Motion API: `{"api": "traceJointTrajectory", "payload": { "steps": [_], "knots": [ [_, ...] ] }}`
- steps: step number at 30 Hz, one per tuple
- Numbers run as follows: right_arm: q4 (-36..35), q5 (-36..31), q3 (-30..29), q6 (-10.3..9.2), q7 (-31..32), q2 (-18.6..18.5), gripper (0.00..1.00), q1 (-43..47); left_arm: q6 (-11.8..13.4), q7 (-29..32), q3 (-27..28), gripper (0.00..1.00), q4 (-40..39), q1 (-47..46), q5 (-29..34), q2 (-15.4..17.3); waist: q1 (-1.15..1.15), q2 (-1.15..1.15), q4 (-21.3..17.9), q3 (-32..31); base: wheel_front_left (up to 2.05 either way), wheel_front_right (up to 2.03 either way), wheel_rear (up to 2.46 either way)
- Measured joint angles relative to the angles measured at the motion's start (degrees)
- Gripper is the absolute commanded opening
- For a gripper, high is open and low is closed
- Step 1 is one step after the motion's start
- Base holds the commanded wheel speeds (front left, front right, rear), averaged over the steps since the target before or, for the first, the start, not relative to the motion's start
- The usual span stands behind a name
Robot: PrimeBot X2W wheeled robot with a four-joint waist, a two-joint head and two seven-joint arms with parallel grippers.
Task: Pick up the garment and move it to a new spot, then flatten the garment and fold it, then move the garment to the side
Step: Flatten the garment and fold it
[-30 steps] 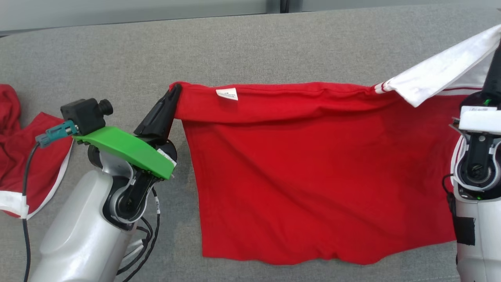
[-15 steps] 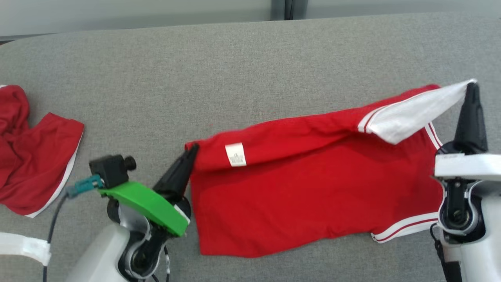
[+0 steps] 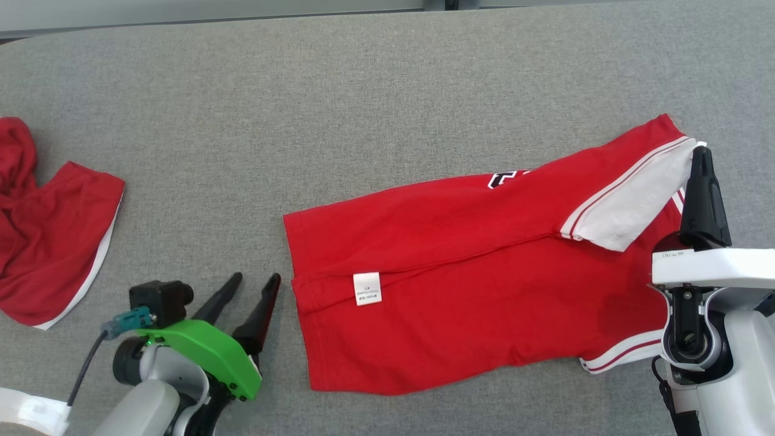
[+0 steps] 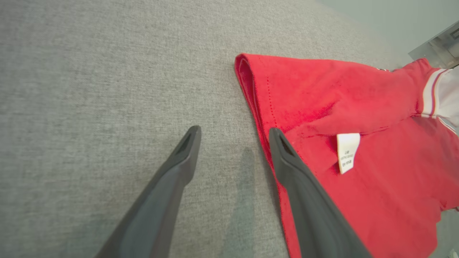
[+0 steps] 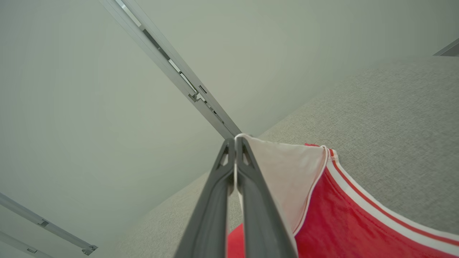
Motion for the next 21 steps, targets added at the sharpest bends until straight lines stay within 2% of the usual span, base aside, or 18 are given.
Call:
{"api": "traceJointTrajectory", "payload": {
  "steps": [2, 5, 9, 13, 16, 21],
  "knots": [
    [0.0, 0.0, 0.1, 0.01, -0.2, 0.0, 0.0, -0.2, 0.6, -1.2, 0.6, 1.0, -1.5, -0.5, 1.2, 1.0, 0.0, 0.0, -0.1, -0.1, 0.0, 0.0, 0.0],
    [0.0, 0.0, 0.1, 0.02, -0.2, 0.0, 0.0, -0.4, 0.3, -1.4, 0.1, 1.0, -4.3, -1.1, 1.2, 0.5, 0.0, 0.0, -0.1, -0.1, 0.0, 0.0, 0.0],
    [0.2, 0.0, 0.1, 0.02, -0.2, 0.0, 0.0, -0.5, -2.0, 0.7, -5.1, 1.0, -7.6, -1.5, 1.1, -2.7, 0.0, 0.0, -0.2, -0.3, 0.0, 0.0, 0.0],
    [0.5, 0.0, 0.7, 0.04, -0.2, 0.1, 0.0, -0.5, -2.0, 2.2, -8.4, 1.0, -7.2, -1.5, 2.6, -3.3, 0.0, 0.0, -0.3, -0.5, 0.0, 0.0, 0.0],
    [0.5, 0.0, 1.0, 0.05, -0.2, 0.1, 0.0, -0.5, -1.9, 3.0, -8.7, 1.0, -6.1, -1.5, 2.6, -3.9, 0.0, 0.0, -0.5, -0.5, 0.0, 0.0, 0.0],
    [0.4, 0.0, 1.8, 0.22, -0.3, 0.2, 0.0, -0.9, 0.1, 4.0, -8.2, 1.0, -4.0, -1.5, 2.6, -4.3, 0.0, 0.0, -1.3, -0.2, 0.0, 0.0, 0.0]
  ]
}}
